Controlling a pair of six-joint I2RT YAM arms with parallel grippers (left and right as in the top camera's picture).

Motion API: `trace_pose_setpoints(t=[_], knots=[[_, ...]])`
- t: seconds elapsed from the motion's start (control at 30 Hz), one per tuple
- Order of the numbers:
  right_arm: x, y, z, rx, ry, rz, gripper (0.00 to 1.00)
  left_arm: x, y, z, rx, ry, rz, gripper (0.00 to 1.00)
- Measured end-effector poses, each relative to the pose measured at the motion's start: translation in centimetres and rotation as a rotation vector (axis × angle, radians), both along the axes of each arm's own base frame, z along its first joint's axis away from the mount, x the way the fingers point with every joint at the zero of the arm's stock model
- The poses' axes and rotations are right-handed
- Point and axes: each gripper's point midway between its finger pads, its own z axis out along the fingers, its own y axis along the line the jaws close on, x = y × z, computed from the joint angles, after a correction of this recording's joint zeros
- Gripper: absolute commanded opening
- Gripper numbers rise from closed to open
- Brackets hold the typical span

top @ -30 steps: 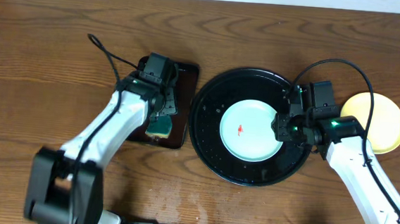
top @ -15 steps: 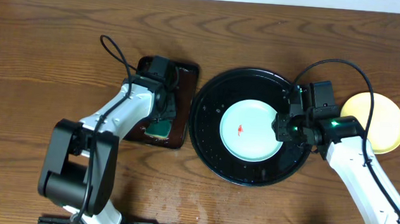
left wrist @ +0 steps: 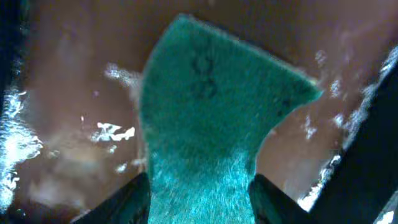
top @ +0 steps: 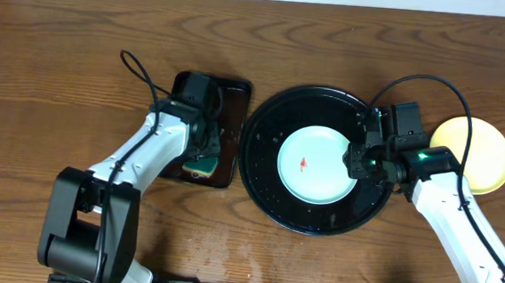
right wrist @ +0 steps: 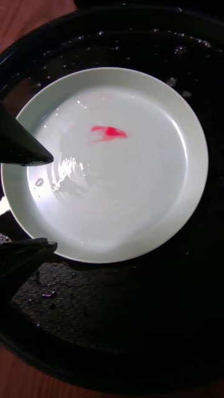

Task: Clean dirty plates on tray and stack at the side
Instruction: 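Dip the sponge in the black tray water with the left gripper, then scrub the pale green plate with the sponge while right gripper holds rim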

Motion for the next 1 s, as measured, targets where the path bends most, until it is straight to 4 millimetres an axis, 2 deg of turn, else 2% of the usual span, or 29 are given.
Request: trace_pose_setpoints(t=[0.03,0.07,0.33,0.5,0.63,0.7,0.73,0.8,0.87,0.97,1.0], knots=[[0.0,0.0,0.0,0.0,0.0,0.0,0.37,-0.1,0.0,-0.4,-0.003,-0.006,0.001,0.12],[0.0,0.0,0.0,0.0,0.0,0.0,0.37,-0.2,0.0,-0.8,-0.005,-0.006,-0.004,0.08],[0.2,0.0,0.1,0.002,-0.008,0.0,0.34,-0.2,-0.2,-0.9,-0.009,-0.013,-0.052,0.07],[1.2,0.2,0.5,0.009,-0.054,-0.001,0.33,-1.5,0.1,0.2,0.009,0.059,-0.071,0.07],[1.5,-0.3,-0.3,-0.027,-0.044,-0.015,0.42,-1.0,-0.3,3.5,0.0,0.046,-0.076,0.07],[1.6,-0.7,-1.3,-0.057,-0.019,-0.024,0.43,0.1,-1.0,6.1,-0.028,-0.018,-0.086,0.07],[1.6,-1.2,-2.5,-0.087,0.014,-0.037,0.41,1.0,-2.0,8.4,-0.059,-0.088,-0.105,0.07],[1.5,-1.5,-4.0,-0.117,0.054,-0.043,0.39,1.2,-3.3,10.4,-0.093,-0.145,-0.134,0.07],[1.3,-1.8,-5.7,-0.14,0.103,-0.048,0.31,0.9,-4.7,11.5,-0.12,-0.175,-0.168,0.08],[0.9,-2.1,-8.0,-0.167,0.168,-0.058,0.29,0.4,-6.9,11.8,-0.149,-0.185,-0.213,0.07],[0.8,-2.2,-8.4,-0.172,0.179,-0.059,0.23,0.4,-7.6,11.7,-0.156,-0.192,-0.229,0.07]])
